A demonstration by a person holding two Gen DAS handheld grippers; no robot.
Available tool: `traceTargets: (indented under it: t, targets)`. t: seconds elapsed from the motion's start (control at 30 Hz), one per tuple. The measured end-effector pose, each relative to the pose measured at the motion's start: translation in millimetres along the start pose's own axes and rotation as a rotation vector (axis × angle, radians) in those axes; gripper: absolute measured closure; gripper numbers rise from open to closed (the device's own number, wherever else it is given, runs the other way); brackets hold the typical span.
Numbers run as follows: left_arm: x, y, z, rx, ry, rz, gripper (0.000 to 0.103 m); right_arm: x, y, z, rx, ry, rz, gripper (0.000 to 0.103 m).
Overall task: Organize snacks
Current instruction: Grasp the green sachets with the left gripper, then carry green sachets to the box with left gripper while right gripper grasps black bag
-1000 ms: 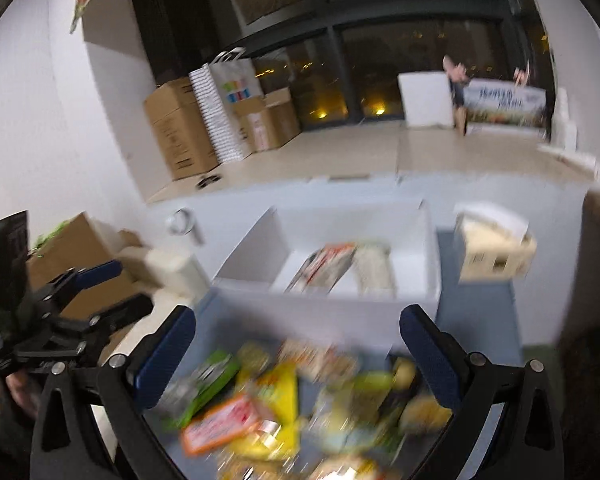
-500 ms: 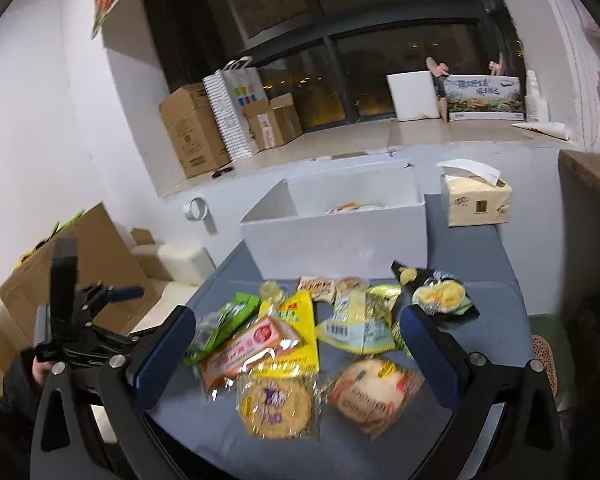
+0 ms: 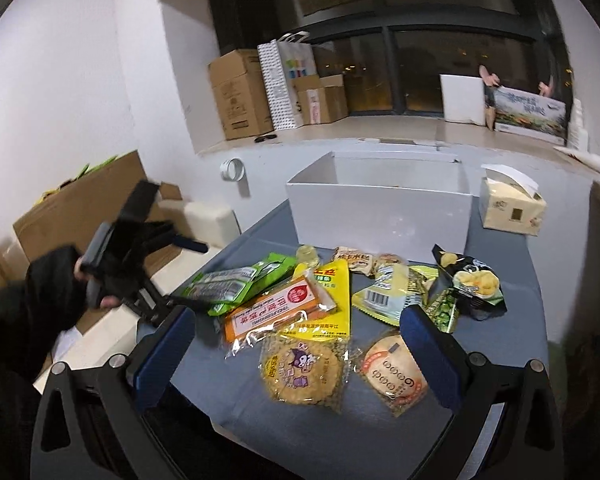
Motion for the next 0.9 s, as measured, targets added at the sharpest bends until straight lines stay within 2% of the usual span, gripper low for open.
traceTargets:
  t: [0.23,0.27,0.3,0.47,0.6,0.7,0.83,0.9]
  targets:
    - [-10,-28,9,-0.049,-0.001,0.090,0.002,-8,-7,4,-0.030,0.028,0.001,0.000]
    - [-10,-30,10,-0.049,0.002,0.096,0.005,-8,-7,5,-0.033,0.029,-0.001,0.000]
    - [-11,-32,10,-0.048,0.019,0.122,0.016,-8,-8,5,-0.034,0.029,-0.001,0.000]
    - [-11,-27,10,-0.034,0.033,0.113,0.024,-7,-9,6,-0.042,0.032,0.003,0.000]
    - [-12,-12,6,0.004,0.039,0.061,0.030,-8,-10,6,-0.043,0.032,0.000,0.000]
    - [-14,4,-2,0.069,0.077,-0.007,0.030,-9,-11,8,-0.048,0.034,0.000,0.000]
    - [-21,30,-13,0.156,0.187,-0.125,0.031,-11,-14,9,-0.055,0.035,0.003,0.000]
    - [-18,46,-19,0.206,0.250,-0.160,0.031,-10,-16,9,-0.062,0.034,0.009,0.000]
Point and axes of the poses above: each gripper's, at about its wrist camera, not at the fingertips, and y roughly against the way its jaws point, x to its right, z to its underside, the point moved 4 cm from there along -y, roughly the way its jaws point, and after that the axes turned 7 degrees about x, right-handed, at the moved point
